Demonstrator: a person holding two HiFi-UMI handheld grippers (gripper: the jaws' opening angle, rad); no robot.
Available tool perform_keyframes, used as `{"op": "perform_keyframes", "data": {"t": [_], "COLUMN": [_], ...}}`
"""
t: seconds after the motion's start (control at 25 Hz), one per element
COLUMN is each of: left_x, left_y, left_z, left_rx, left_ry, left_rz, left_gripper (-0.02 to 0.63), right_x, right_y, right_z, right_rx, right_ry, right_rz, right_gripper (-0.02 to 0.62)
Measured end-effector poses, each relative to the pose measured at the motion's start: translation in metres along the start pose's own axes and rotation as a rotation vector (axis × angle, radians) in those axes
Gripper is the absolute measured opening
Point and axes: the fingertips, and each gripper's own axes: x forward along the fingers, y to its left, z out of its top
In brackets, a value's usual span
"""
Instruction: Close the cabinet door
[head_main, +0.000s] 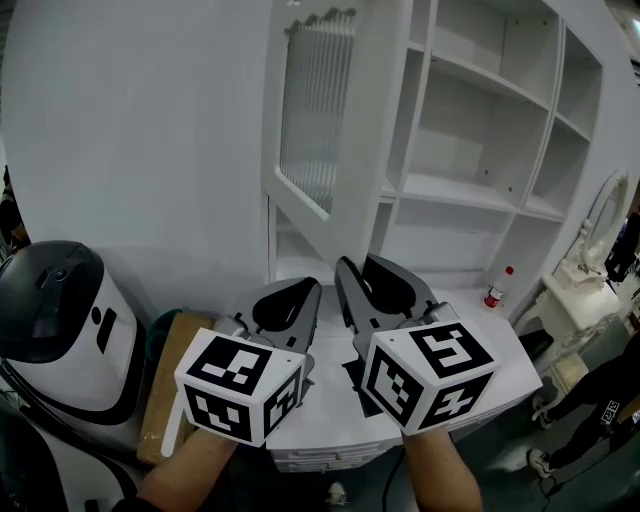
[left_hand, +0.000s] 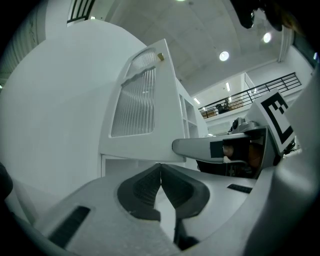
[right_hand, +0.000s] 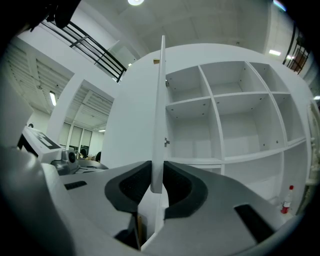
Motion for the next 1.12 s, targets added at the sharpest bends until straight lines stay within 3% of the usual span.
{"op": "perform_keyframes", "data": {"t": [1.12], "left_x": [0.106], "left_y": [-0.028], "left_z": [0.004], "left_rx": [0.042], "left_ry": [0.001], "left_rz": [-0.024], "left_gripper": [0.012], "right_x": [0.02], "right_y": [-0.111], "right_z": [-0.007], "right_rx": [0.042], "right_ry": [0.014], "right_rz": [0.068], "right_gripper": [0.101]}}
